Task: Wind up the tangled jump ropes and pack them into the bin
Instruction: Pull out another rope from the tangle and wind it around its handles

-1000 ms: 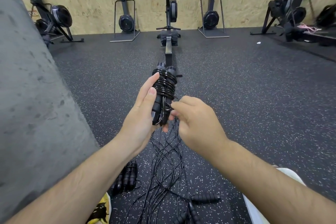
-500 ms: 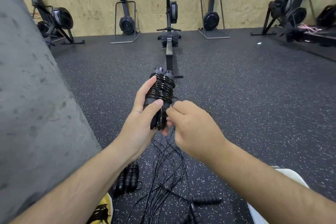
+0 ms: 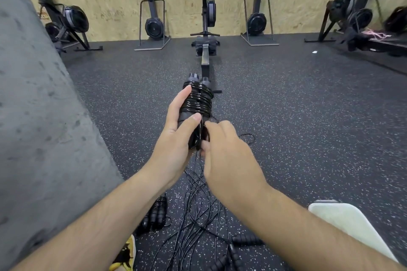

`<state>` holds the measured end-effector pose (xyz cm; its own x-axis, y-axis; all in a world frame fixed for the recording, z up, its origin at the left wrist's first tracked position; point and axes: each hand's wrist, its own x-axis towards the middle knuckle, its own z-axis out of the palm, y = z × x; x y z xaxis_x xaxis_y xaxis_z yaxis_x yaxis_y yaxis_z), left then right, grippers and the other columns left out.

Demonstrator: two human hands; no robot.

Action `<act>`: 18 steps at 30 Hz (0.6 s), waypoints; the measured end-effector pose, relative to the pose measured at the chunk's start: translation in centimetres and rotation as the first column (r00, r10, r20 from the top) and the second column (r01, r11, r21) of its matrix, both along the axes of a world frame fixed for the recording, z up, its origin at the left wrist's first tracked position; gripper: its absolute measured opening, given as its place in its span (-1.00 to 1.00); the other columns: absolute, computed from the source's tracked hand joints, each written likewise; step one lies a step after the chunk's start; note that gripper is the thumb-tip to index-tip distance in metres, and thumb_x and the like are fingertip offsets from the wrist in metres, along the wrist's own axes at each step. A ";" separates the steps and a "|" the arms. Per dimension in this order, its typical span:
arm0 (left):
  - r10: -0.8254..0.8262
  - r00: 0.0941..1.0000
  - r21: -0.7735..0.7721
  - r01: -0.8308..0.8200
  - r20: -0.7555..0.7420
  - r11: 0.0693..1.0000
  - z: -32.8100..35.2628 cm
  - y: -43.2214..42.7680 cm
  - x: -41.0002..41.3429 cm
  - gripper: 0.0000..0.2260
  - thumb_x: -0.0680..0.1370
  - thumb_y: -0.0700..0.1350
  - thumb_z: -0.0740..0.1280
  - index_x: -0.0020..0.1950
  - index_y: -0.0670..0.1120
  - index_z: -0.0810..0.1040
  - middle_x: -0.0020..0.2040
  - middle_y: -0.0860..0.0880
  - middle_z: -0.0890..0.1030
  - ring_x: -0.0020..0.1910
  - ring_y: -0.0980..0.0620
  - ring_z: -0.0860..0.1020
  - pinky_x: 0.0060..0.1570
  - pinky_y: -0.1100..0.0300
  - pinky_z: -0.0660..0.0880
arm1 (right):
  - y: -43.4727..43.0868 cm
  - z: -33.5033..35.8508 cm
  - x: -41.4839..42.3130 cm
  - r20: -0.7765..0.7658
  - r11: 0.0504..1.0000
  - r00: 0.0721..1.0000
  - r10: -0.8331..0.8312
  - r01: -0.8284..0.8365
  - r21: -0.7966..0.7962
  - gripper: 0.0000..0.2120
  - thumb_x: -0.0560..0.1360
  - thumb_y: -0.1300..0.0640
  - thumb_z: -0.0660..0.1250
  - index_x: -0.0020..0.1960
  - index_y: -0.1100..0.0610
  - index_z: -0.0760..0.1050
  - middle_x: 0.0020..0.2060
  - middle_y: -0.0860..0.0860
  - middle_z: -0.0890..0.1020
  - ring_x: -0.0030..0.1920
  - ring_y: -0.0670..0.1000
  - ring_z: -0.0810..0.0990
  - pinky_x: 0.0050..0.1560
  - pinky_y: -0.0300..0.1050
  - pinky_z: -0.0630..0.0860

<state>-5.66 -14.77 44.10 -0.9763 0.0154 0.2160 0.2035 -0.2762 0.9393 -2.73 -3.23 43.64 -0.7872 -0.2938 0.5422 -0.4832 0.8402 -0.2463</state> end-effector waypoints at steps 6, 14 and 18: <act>-0.014 1.000 0.054 0.013 0.011 0.998 0.2 0.5 0.0 -0.55 0.69 -0.21 0.16 0.41 0.31 0.40 -0.01 0.03 0.68 -0.13 -0.03 0.52 -0.31 0.14 0.43 | 1.4 -0.2 -1.5 -0.037 0.978 0.994 0.102 -0.107 -0.177 -0.78 0.51 0.29 0.23 0.12 0.14 0.52 -0.04 0.01 0.48 -0.14 0.08 0.65 -0.26 0.05 0.57; 0.008 1.000 0.081 -0.010 0.028 0.997 -0.1 0.7 -0.2 -0.54 0.70 -0.21 0.16 0.46 0.29 0.36 -0.06 0.00 0.67 -0.19 0.00 0.54 -0.38 0.17 0.44 | 1.6 -1.1 -3.1 -0.141 0.970 0.978 0.151 -0.174 -0.167 -0.64 0.42 0.17 0.02 -0.01 0.21 0.55 -0.12 0.07 0.51 -0.24 0.14 0.57 -0.31 0.09 0.55; -0.002 0.999 0.099 -0.001 0.037 0.995 -0.4 1.0 -0.3 -0.55 0.70 -0.19 0.16 0.47 0.29 0.35 0.04 0.01 0.70 -0.19 0.05 0.60 -0.31 0.16 0.48 | 1.6 -1.5 -3.2 -0.152 0.908 0.973 0.172 -0.216 -0.359 -0.67 0.48 0.18 0.07 0.00 0.20 0.59 -0.13 0.03 0.52 -0.21 0.10 0.55 -0.27 0.09 0.55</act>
